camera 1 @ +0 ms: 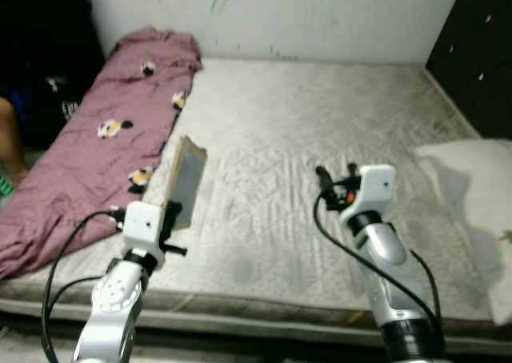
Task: Clean up the room
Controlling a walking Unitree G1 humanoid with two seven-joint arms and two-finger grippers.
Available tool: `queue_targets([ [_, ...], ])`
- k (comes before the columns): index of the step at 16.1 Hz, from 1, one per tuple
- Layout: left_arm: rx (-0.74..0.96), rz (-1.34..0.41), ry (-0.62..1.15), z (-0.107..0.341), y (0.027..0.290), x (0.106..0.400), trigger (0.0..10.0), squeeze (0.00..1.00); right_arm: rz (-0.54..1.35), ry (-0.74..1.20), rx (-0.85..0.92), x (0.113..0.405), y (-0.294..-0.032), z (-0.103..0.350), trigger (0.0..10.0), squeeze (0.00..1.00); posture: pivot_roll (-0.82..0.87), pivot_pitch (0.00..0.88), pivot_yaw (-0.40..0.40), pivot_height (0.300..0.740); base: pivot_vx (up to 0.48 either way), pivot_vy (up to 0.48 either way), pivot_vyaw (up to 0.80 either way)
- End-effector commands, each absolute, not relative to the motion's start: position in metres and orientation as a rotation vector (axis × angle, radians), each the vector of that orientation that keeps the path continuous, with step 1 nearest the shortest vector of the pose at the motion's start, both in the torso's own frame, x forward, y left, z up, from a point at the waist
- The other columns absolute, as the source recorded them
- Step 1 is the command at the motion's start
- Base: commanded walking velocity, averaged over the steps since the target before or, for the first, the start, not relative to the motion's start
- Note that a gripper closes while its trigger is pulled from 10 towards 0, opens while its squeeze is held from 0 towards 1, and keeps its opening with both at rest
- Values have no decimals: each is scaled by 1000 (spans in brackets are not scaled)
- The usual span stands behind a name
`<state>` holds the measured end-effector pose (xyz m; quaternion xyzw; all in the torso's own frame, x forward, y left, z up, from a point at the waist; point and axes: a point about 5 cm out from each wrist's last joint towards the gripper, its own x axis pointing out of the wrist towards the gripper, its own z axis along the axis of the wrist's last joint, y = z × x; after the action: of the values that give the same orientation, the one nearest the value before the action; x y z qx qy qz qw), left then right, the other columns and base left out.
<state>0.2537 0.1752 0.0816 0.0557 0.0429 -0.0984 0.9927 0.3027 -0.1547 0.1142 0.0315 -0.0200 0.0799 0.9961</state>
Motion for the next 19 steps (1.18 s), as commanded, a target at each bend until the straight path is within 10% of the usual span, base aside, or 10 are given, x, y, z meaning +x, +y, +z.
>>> queue_targets([
  [1, 122, -189, 45, 92, 178, 254, 10000, 0, 179, -39, 62, 305, -150, 116, 10000, 0, -73, 0, 4, 740, 0, -454, 0],
  [19, 91, -168, 40, 92, 178, 254, 10000, 0, 192, -30, 36, 308, -152, 116, 10000, 0, -72, 0, -14, 740, 0, -389, 0],
])
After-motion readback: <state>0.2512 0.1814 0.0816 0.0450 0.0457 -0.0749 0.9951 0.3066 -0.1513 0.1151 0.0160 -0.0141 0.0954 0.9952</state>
